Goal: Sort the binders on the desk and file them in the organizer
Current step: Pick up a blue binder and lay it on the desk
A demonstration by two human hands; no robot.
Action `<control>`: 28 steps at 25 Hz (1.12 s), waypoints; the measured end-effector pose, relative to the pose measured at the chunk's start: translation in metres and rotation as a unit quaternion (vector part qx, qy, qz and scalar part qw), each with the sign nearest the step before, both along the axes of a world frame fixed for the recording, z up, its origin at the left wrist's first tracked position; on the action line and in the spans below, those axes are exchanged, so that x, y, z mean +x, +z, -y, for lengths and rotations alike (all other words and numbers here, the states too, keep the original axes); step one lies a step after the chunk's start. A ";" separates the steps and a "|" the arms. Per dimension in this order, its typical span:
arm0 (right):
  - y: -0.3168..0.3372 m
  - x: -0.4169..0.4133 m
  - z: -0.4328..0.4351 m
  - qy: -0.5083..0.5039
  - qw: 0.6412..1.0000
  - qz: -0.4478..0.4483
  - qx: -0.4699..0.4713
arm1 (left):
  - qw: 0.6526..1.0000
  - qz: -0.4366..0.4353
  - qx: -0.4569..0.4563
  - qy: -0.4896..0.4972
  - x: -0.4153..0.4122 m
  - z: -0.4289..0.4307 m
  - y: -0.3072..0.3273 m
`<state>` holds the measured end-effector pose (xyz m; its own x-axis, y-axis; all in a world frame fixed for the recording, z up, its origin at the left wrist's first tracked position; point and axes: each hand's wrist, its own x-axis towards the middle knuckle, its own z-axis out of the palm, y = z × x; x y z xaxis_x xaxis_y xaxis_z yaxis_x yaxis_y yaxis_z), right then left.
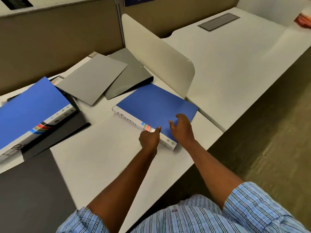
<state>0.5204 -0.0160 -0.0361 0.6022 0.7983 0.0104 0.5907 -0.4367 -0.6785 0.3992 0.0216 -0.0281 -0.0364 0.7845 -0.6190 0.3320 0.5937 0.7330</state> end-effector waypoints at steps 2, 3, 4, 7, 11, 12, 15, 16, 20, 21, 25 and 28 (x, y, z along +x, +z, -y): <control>-0.004 0.000 -0.007 0.004 1.000 -0.008 -0.025 | 0.999 0.013 -0.035 0.036 0.006 -0.002 0.001; -0.007 0.001 -0.011 0.009 0.999 0.009 -0.039 | 0.997 0.018 -0.047 0.055 0.010 -0.003 0.001; -0.010 0.003 -0.014 0.013 0.998 0.037 -0.055 | 0.996 0.017 -0.054 0.072 0.014 -0.005 0.000; -0.022 0.000 -0.014 0.036 0.991 0.108 -0.074 | 0.991 0.016 -0.050 0.121 0.027 -0.007 -0.001; -0.028 0.015 -0.016 0.095 0.979 0.155 -0.091 | 0.983 -0.008 -0.048 0.178 0.039 -0.015 -0.003; -0.027 0.023 -0.018 0.118 0.975 0.161 -0.094 | 0.981 -0.030 -0.048 0.185 0.043 -0.014 -0.002; -0.021 0.046 -0.026 0.184 0.967 0.157 -0.080 | 0.973 -0.096 -0.046 0.203 0.054 -0.006 -0.001; -0.021 0.054 -0.027 0.206 0.964 0.151 -0.070 | 0.970 -0.100 -0.042 0.220 0.056 -0.004 -0.002; -0.030 0.081 -0.015 0.275 0.953 0.128 -0.001 | 0.956 -0.026 -0.011 0.293 0.051 -0.003 -0.001; -0.033 0.086 -0.012 0.288 0.950 0.118 0.011 | 0.949 0.005 -0.009 0.314 0.049 -0.003 0.002; -0.033 0.095 -0.005 0.306 0.949 0.069 0.033 | 0.924 0.139 -0.005 0.357 0.049 0.012 0.016; -0.027 0.099 -0.004 0.287 0.956 0.030 0.060 | 0.914 0.194 -0.010 0.356 0.053 0.027 0.028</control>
<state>0.6198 -0.0119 -0.0635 0.0616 0.9876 0.1445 0.7492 0.0499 -0.6605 0.4518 -0.0051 -0.0003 -0.3071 0.6362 -0.7078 -0.4269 0.5726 0.6999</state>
